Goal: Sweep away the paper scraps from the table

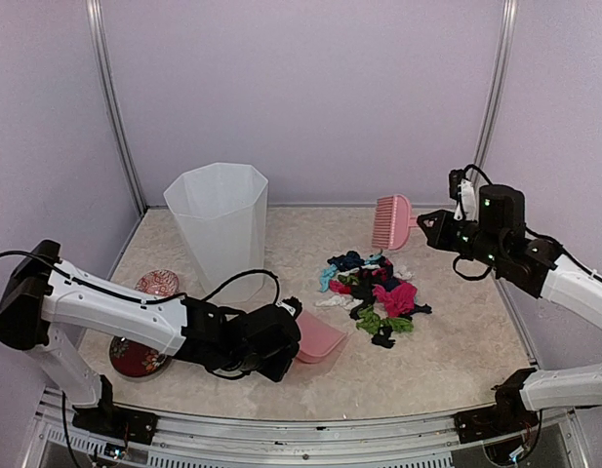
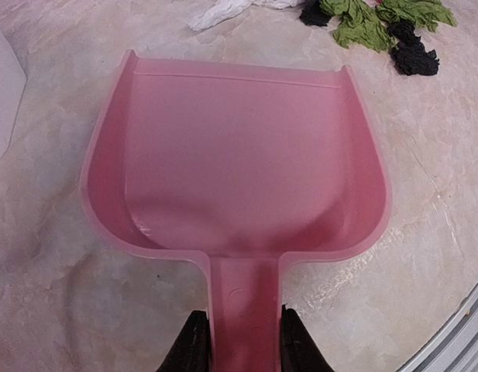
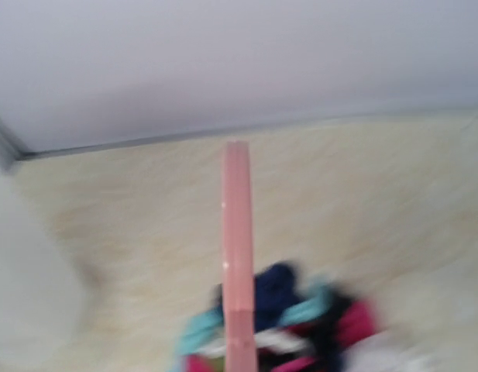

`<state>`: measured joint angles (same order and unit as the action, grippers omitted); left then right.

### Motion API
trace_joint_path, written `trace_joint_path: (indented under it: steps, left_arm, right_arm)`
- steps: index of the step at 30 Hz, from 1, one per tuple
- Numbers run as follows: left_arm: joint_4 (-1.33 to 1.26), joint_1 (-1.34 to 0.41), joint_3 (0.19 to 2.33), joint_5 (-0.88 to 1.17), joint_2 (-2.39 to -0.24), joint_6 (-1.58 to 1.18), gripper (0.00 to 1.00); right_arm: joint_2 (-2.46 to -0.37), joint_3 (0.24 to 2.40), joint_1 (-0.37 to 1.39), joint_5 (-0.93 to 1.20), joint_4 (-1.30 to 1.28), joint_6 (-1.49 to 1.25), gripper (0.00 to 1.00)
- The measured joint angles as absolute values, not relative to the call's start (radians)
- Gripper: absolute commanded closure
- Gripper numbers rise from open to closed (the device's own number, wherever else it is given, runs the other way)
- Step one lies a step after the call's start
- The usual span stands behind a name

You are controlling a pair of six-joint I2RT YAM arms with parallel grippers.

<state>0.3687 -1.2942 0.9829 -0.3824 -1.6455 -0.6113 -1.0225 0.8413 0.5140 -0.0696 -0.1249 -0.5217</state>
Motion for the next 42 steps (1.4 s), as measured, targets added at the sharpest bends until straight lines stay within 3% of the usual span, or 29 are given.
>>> trace_joint_path:
  steps: [8, 22, 34, 42]
  left_arm:
    - [0.369, -1.232, 0.995, -0.345, -1.652, -0.598, 1.00]
    - [0.376, -1.196, 1.071, -0.276, -1.728, -0.571, 1.00]
    - [0.373, -1.150, 1.106, -0.250, -1.770, -0.567, 1.00]
    - [0.372, -1.139, 1.120, -0.239, -1.776, -0.551, 1.00]
  right_arm:
    - [-1.094, 0.802, 0.514, -0.266, -0.019, -0.042, 1.00]
    - [-1.545, 0.980, 0.524, -0.228, 0.064, 0.537, 1.00]
    - [-1.766, 1.120, 0.619, -0.121, -0.024, 0.671, 1.00]
    - [-1.760, 1.143, 0.669, -0.098, -0.088, 0.627, 1.00]
